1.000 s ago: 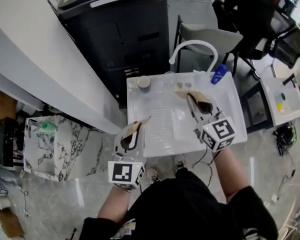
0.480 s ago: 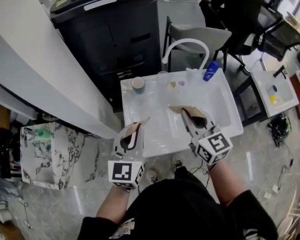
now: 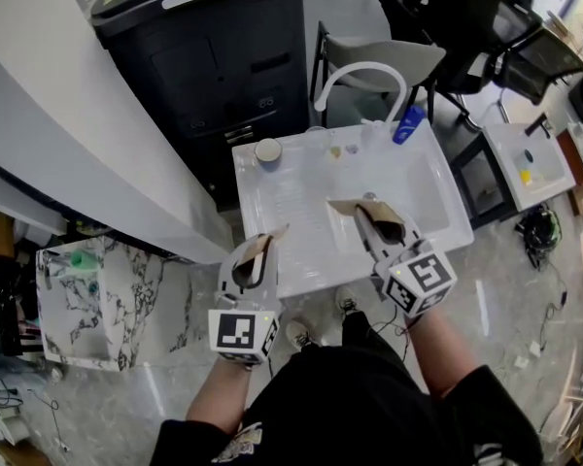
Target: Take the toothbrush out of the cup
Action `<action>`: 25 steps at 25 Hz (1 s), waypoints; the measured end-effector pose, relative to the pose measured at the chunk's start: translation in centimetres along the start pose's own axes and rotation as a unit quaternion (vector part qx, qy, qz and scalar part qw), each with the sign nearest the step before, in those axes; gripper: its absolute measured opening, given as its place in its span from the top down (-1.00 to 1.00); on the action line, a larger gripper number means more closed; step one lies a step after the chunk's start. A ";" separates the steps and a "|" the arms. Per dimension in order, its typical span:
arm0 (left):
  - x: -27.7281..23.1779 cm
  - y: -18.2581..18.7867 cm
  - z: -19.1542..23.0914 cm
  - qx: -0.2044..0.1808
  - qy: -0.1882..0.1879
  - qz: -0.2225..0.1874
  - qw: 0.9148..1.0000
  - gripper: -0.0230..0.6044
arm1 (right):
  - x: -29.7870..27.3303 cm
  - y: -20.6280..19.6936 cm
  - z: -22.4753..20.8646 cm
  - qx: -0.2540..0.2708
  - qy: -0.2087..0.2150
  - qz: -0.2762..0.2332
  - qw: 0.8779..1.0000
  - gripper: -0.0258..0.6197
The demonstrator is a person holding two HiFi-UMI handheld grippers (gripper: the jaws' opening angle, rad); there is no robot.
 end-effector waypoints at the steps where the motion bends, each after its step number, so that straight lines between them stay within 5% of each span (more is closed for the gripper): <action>1: 0.1 -0.2 -0.1 0.000 -0.005 0.003 1.000 0.78 | 0.3 0.0 0.1 0.001 -0.004 0.000 1.000 0.83; 14: 1.3 0.4 -5.3 -0.013 -0.012 -0.017 1.000 0.78 | 6.5 1.3 -0.1 0.020 -0.006 -0.025 0.999 0.83; 25: 5.5 0.1 -20.9 -0.035 0.050 -0.022 0.998 0.78 | 19.5 1.6 -3.3 0.023 0.064 -0.052 0.996 0.83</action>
Point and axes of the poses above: the fingertips, and each gripper's own axes: x backward along the fingers, z to its left, y out of its top, the point moved 6 cm from there along x, backward along the fingers, and after that the axes turned 5 degrees about -z, right-handed, at the moved point
